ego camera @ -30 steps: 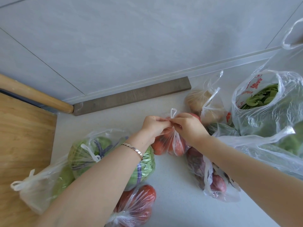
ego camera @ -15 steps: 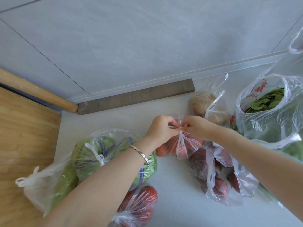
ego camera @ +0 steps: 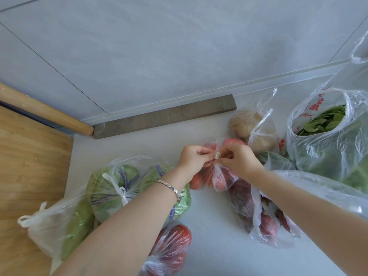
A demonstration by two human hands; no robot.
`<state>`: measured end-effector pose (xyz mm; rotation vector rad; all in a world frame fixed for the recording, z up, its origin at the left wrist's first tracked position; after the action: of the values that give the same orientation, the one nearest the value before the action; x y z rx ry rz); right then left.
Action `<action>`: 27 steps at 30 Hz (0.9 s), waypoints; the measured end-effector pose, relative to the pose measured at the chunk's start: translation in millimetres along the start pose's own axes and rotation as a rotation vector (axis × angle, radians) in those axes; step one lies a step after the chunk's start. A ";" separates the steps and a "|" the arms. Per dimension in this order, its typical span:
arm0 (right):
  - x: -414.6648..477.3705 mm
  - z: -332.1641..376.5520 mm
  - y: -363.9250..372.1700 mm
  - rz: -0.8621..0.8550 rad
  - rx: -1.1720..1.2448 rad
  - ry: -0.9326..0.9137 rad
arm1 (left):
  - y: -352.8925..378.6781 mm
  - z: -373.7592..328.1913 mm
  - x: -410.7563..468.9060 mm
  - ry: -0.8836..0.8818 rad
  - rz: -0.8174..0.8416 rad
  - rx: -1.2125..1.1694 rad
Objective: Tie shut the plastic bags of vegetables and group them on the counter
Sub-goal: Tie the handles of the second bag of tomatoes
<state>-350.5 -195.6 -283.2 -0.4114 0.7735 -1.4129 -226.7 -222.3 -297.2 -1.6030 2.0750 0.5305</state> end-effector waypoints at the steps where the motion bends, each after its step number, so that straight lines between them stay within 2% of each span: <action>1: -3.1 3.1 -2.0 -0.058 -0.017 -0.047 | -0.4 1.1 -0.4 -0.018 0.003 -0.020; 5: -13.5 22.1 -6.7 -0.201 -0.194 -0.330 | -0.9 -0.8 -0.2 -0.053 0.031 -0.040; 8: -13.9 24.0 -4.6 -0.238 -0.329 -0.379 | -1.7 -4.7 2.4 -0.040 0.045 0.009; 10: -12.2 23.3 -6.0 -0.260 -0.422 -0.362 | -4.0 -8.5 4.5 0.008 0.037 0.131; 13: -15.2 25.6 -2.9 -0.247 -0.590 -0.401 | -7.1 -18.7 6.1 0.168 0.011 0.433; 16: -18.8 28.0 -2.3 -0.240 -0.631 -0.452 | -9.3 -21.0 4.9 0.271 -0.049 0.627; 19: -17.2 24.5 2.4 -0.133 -0.639 -0.397 | -9.1 -14.8 2.2 0.273 -0.129 0.703; 22: -16.3 17.9 1.8 0.005 -0.591 -0.218 | -1.4 -16.9 -6.0 0.295 -0.146 0.787; 25: -30.1 25.0 -17.8 0.109 -0.459 -0.140 | 16.5 -45.5 -32.0 0.519 -0.173 1.018; 27: -47.7 34.4 -48.5 0.068 -0.402 -0.126 | 35.0 -67.2 -63.7 0.657 -0.143 0.974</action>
<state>-360.4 -162.6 -215.2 -0.7698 0.9609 -1.1537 -255.4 -201.0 -204.9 -1.3368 2.0461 -1.0474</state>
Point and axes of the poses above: each hand's wrist, its own x-axis towards the middle knuckle, its own y-axis out of the palm, z = x × y, the point moved 8 cm from there along x, towards the middle knuckle, and after that the axes turned 13 degrees about -x, right-handed, at the moved point
